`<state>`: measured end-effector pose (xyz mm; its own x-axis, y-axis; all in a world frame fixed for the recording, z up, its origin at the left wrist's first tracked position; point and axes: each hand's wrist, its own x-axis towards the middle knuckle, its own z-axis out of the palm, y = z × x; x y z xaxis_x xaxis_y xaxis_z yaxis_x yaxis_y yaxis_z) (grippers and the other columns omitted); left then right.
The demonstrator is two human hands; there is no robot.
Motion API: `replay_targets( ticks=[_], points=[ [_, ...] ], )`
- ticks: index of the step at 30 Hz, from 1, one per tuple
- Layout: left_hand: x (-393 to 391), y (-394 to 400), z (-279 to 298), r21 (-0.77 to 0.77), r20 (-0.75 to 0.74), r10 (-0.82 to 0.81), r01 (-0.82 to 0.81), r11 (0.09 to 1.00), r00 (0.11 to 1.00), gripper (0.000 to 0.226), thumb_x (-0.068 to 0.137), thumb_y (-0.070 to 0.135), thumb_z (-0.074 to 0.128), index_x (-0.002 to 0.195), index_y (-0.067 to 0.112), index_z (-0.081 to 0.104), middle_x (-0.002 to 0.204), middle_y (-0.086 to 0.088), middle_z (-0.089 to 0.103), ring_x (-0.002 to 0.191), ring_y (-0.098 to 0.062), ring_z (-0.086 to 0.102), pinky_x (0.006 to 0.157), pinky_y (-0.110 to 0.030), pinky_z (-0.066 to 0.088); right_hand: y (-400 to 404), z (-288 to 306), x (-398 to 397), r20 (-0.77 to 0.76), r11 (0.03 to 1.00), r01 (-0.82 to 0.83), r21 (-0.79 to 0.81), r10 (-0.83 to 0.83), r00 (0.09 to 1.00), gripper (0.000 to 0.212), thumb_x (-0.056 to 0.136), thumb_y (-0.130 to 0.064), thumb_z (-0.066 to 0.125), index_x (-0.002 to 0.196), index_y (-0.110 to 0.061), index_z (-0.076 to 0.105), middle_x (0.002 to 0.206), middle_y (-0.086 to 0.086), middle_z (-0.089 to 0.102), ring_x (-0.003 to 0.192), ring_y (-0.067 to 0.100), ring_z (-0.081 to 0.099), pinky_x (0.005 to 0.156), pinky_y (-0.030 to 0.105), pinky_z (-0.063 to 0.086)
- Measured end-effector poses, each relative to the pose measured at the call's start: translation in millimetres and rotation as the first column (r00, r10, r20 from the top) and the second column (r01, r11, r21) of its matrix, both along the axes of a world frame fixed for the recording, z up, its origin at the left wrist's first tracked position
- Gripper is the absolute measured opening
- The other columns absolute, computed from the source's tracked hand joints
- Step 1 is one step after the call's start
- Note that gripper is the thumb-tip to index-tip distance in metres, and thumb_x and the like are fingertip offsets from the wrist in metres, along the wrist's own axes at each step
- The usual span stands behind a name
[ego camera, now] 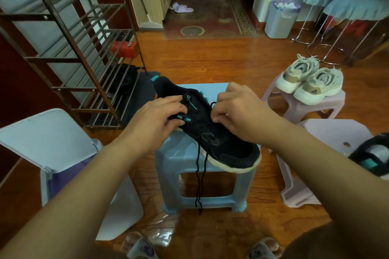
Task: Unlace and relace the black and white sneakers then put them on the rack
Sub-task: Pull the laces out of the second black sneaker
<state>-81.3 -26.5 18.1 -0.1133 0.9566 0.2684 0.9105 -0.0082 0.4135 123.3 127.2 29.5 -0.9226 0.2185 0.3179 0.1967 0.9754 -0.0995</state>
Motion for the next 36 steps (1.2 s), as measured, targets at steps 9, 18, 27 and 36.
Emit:
replay_targets(
  ticks=[9,18,27,36],
  points=[
    [-0.3,-1.3,-0.7,0.011,-0.008,-0.033,0.033,0.999,0.999,0.019,0.091,0.016,0.069,0.108,0.024,0.070,0.135,0.013,0.059,0.117,-0.016,0.057,0.096,-0.043,0.051,-15.2,-8.1,-7.7,-0.047,0.986,-0.157,-0.058,0.154,0.987,0.006,0.089,-0.018,0.072,0.090,-0.023,0.076,0.090,-0.005,0.061,0.090,0.021,0.049,0.077,0.035,0.043],
    [-1.3,-0.4,-2.5,0.014,0.015,-0.030,0.029,0.999,0.999,0.020,0.091,0.014,0.071,0.109,0.023,0.071,0.141,0.009,0.059,0.120,-0.018,0.058,0.100,-0.042,0.050,50.4,-5.0,30.0,0.029,0.719,0.624,-0.305,-0.648,0.761,0.028,0.095,-0.014,0.057,0.119,-0.023,0.067,0.118,0.005,0.058,0.110,0.025,0.055,0.095,0.041,0.047],
    [2.3,-3.9,-0.5,0.002,0.034,0.003,-0.003,1.000,0.999,0.023,0.090,0.013,0.074,0.110,0.023,0.072,0.145,0.005,0.056,0.128,-0.021,0.054,0.095,-0.044,0.053,-9.4,-3.7,-8.3,-0.021,0.998,-0.043,-0.053,0.041,0.999,0.007,0.089,-0.015,0.071,0.093,-0.022,0.073,0.095,-0.004,0.062,0.097,0.021,0.049,0.082,0.034,0.044],
    [1.6,-5.3,-1.1,-0.013,0.032,0.022,-0.021,1.000,0.999,0.022,0.092,0.015,0.072,0.113,0.022,0.071,0.147,0.001,0.055,0.132,-0.020,0.052,0.111,-0.040,0.039,92.4,-18.0,47.2,0.042,0.444,0.836,-0.322,-0.875,0.481,0.014,0.093,-0.017,0.058,0.105,-0.014,0.064,0.109,0.013,0.064,0.094,0.032,0.063,0.084,0.045,0.055]
  ],
)
